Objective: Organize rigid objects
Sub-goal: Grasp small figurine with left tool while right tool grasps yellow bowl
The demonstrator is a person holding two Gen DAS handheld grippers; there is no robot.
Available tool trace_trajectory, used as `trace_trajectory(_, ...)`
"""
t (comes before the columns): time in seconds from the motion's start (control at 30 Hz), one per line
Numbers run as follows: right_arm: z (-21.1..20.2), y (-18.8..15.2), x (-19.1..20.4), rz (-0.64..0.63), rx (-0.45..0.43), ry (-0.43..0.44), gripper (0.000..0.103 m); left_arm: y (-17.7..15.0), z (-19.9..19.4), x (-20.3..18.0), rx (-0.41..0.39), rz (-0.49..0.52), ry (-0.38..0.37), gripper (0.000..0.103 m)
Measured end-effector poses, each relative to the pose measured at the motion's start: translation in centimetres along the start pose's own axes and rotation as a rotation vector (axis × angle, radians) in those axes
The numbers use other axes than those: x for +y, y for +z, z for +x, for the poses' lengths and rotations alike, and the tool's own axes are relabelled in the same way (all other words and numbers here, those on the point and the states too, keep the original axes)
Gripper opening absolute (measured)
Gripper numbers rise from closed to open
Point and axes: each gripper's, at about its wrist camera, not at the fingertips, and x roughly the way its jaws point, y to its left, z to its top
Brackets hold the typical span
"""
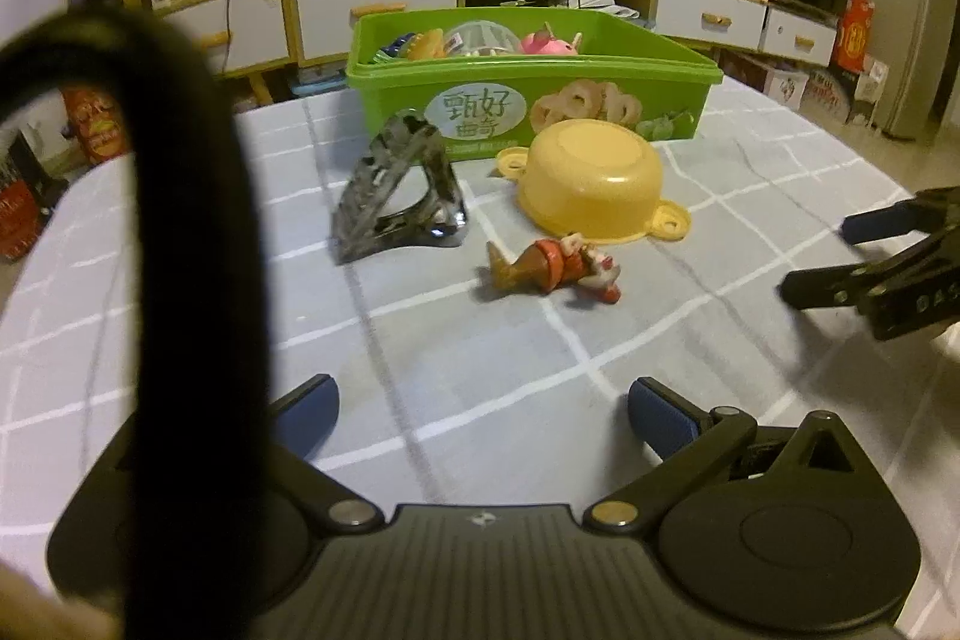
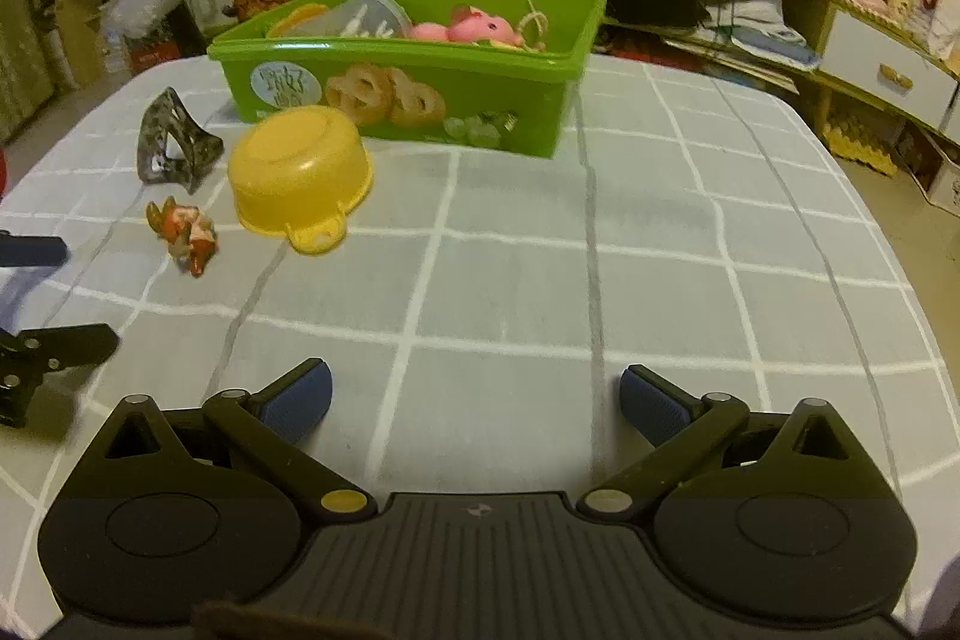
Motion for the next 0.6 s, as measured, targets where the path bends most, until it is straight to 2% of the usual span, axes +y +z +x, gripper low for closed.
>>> trace_trajectory(0.37, 2.3, 2.6, 1.3, 0.000, -0.045, 0.078, 0.100, 1.1, 1.8, -1.7, -0.053, 0.042, -0.049, 0.082)
trace_trajectory(0.6, 3.7, 4.4, 2.7, 0.009, -0.059, 0.145, 0.098, 1.8, 2.4, -1.6, -0.081, 0.024, -0.054, 0.070)
